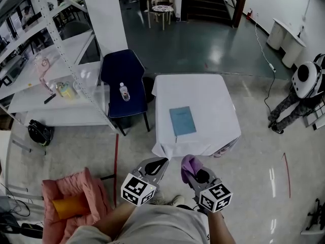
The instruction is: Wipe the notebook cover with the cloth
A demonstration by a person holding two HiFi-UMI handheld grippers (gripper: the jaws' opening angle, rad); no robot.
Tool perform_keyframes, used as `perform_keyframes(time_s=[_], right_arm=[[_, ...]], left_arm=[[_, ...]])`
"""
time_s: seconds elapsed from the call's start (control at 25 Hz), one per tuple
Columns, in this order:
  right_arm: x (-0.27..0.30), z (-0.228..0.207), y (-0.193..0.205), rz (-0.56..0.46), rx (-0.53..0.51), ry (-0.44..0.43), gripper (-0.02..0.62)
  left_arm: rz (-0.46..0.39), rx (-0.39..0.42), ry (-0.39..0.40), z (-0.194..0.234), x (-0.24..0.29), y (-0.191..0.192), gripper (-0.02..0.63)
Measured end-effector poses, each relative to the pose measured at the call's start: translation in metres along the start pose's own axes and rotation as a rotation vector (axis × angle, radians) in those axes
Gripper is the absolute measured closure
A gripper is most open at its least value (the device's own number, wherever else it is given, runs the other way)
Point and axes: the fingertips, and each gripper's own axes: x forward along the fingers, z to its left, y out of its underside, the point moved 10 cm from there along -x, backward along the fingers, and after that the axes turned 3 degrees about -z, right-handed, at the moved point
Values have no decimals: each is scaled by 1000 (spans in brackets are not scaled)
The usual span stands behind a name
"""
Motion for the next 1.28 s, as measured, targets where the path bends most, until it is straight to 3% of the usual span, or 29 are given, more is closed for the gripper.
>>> perform_keyframes(time_s=[0.72, 1.28], right_arm=[[27, 23, 2, -6, 8, 66, 489], [53, -15, -9, -28, 19, 65, 489]], left_arm=[[1, -6, 38, 40, -26, 7, 606], [2, 4, 52, 64, 16, 1, 606]])
